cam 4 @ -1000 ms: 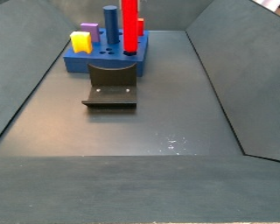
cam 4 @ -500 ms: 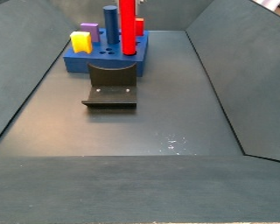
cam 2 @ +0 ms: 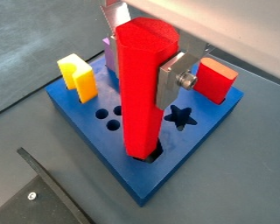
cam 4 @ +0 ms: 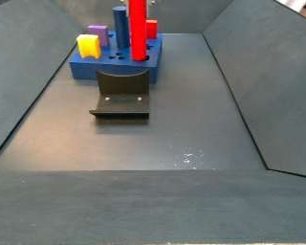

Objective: Pick up the hexagon object. Move up. Move to above the board. Insert the hexagon object.
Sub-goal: Insert the hexagon object.

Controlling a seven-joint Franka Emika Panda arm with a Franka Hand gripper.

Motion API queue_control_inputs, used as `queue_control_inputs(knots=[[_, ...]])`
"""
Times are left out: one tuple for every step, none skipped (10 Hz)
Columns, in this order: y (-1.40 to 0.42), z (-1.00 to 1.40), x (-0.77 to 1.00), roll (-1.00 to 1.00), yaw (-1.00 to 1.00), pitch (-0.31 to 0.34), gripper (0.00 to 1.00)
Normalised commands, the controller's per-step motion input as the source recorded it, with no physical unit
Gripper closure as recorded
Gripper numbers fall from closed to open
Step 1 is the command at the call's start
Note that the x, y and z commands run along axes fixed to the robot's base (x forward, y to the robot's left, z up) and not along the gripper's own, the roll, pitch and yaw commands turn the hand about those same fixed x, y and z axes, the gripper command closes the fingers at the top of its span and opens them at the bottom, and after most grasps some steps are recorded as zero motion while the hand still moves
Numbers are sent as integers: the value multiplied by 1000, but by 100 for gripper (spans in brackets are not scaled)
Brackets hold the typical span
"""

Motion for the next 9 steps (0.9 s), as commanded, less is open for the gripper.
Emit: queue_control_inputs(knots=[[-14,-14,0,0,26,0,100],[-37,-3,0,0,3,0,100],[-9,0,-26,0,40,0,100],[-117,0,-60,0,77,0,100],[-120,-3,-57,0,117,0,100],[-46,-26,-83,0,126,0,100],[-37,-69,-74,6,123,0,100],[0,-129,-63,106,166,0,100],[0,-140,-26,117,157,0,100]])
